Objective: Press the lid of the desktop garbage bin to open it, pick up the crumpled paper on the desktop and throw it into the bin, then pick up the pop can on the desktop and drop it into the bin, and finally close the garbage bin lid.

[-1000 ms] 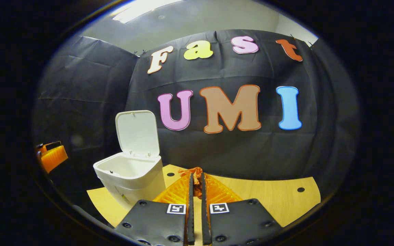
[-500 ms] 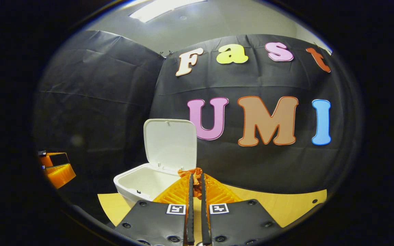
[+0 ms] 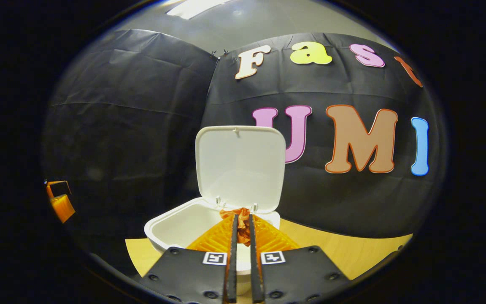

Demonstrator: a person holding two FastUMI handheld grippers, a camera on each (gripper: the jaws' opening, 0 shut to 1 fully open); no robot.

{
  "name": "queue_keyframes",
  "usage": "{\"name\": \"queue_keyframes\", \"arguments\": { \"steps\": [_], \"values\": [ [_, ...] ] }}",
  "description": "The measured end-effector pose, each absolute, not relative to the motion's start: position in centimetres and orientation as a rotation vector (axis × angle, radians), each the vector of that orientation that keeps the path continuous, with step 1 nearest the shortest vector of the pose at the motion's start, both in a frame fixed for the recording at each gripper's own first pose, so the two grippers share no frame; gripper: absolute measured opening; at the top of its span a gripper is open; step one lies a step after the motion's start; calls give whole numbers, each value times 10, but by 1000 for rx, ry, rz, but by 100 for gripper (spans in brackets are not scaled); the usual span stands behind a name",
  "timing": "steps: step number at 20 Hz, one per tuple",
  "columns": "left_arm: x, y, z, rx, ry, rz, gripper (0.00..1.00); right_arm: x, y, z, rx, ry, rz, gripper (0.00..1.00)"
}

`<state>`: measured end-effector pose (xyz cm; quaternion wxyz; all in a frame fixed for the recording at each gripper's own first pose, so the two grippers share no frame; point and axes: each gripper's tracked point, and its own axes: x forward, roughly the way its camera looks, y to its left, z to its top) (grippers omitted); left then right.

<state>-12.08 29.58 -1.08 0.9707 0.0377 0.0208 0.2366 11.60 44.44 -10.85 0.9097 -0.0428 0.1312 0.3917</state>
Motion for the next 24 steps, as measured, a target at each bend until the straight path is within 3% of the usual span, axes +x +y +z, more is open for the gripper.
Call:
{"name": "queue_keyframes", "arguments": {
  "steps": [3, 6, 15, 24],
  "values": [
    [-122, 298, -12, 85, 45, 489, 93, 113, 456, -123, -73, 325, 828, 63],
    [-116, 293, -12, 82, 45, 473, 93, 113, 452, -120, -66, 320, 814, 96],
    [-69, 244, -1, 84, 5, 344, 91, 112, 364, -61, 1, 184, 692, 98],
    [-12, 151, -4, 33, -11, 125, 92, 120, 221, -43, 4, 153, 457, 98]
  ]
}}
